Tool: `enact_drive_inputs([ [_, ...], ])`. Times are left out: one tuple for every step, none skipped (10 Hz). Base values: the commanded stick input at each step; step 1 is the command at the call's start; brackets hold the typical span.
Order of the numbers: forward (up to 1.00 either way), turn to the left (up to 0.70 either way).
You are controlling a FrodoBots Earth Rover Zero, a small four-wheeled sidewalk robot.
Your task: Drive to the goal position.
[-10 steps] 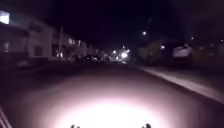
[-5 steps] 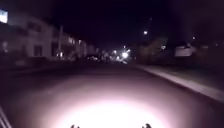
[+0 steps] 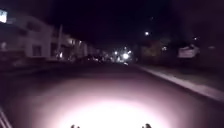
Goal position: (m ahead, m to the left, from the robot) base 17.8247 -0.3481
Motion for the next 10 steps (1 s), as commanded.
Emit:
enact_drive_inputs([
  [0.7, 0.0],
  [0.7, 0.0],
  [0.7, 0.0],
  [0.7, 0.0],
  [0.7, 0.0],
  [0.7, 0.0],
  [0.7, 0.0],
  [0.7, 0.0],
  [0.7, -0.1],
  [0.7, -0.19],
])
